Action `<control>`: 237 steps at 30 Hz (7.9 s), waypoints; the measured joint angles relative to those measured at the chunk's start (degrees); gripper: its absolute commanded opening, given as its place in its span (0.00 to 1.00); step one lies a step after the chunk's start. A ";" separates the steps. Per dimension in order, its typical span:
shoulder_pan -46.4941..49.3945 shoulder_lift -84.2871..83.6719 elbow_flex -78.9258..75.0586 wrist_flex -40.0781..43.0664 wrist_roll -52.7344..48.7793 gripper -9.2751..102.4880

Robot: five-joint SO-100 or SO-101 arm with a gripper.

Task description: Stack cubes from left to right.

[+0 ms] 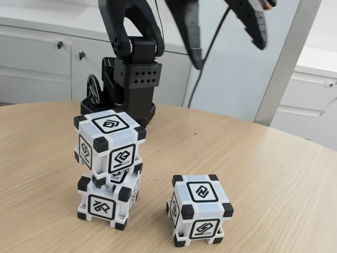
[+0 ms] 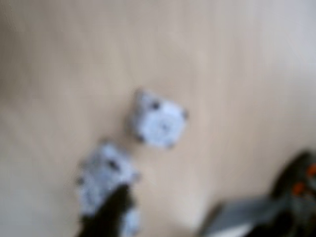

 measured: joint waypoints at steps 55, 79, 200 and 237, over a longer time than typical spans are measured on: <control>8.17 -47.11 0.00 -18.02 7.38 0.29; 17.40 -15.03 -22.41 5.01 1.41 0.31; 38.14 -3.34 -4.22 5.45 -21.36 0.38; 20.30 18.37 -4.22 -9.32 5.45 0.08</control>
